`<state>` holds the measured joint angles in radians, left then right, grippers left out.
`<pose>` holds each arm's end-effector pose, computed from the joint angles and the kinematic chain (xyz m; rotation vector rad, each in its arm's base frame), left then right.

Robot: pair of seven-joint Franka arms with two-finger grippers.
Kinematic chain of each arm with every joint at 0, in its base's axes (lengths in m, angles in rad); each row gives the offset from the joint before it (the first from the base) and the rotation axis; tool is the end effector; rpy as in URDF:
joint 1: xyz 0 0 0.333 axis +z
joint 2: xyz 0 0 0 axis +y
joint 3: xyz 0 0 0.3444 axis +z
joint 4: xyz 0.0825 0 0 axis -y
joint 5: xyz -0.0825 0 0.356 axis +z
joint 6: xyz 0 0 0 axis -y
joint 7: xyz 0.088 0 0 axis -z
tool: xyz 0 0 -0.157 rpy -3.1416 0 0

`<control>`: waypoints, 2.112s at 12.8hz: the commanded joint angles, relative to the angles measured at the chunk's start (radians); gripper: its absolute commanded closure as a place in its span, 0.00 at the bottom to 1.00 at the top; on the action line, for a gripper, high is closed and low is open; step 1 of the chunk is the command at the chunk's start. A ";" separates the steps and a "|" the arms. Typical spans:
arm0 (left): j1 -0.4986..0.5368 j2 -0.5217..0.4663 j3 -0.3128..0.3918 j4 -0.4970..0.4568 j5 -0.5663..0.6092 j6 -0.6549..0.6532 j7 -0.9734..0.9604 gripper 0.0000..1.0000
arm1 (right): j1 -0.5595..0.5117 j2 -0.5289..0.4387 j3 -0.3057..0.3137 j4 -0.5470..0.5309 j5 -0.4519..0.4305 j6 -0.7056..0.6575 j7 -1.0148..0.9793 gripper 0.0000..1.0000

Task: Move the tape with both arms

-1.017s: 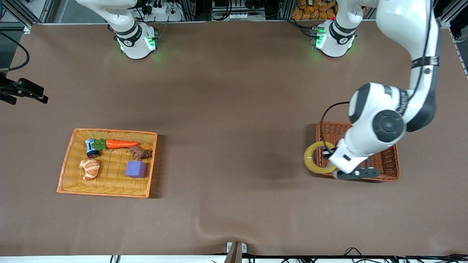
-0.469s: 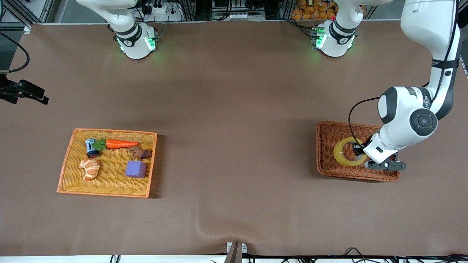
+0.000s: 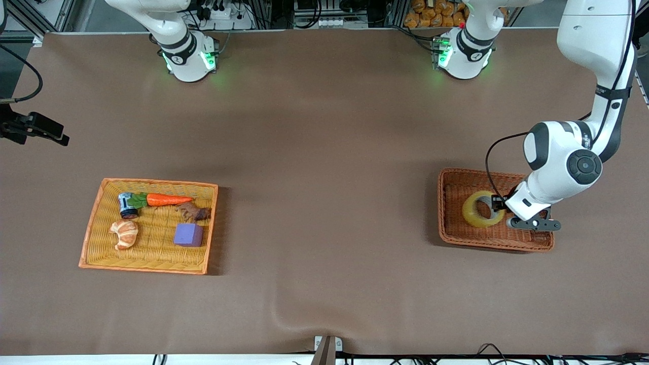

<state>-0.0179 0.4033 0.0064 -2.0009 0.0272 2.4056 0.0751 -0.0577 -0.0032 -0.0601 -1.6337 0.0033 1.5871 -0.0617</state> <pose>0.5997 -0.0059 0.2525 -3.1163 0.1673 -0.0011 0.5192 -0.0610 0.5781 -3.1323 0.0881 0.0673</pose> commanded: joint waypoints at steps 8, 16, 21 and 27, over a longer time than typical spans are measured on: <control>0.029 -0.106 -0.020 0.465 -0.010 -0.495 0.070 0.00 | 0.002 0.017 0.002 0.026 0.000 -0.012 0.011 0.00; 0.039 -0.314 -0.043 0.539 -0.015 -0.814 -0.172 0.00 | 0.002 0.017 0.002 0.028 -0.002 -0.010 0.008 0.00; 0.021 -0.408 -0.043 0.504 -0.015 -0.908 -0.182 0.00 | 0.002 0.017 0.002 0.026 -0.002 -0.010 0.008 0.00; 0.018 -0.408 -0.042 0.498 -0.015 -0.910 -0.170 0.00 | 0.002 0.017 0.002 0.026 -0.002 -0.010 0.010 0.00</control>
<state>0.0005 0.0120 -0.0342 -1.4896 0.0267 1.5007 -0.0858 -0.0575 0.0052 -0.0592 -1.6276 0.0033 1.5873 -0.0618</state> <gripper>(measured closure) 0.000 0.000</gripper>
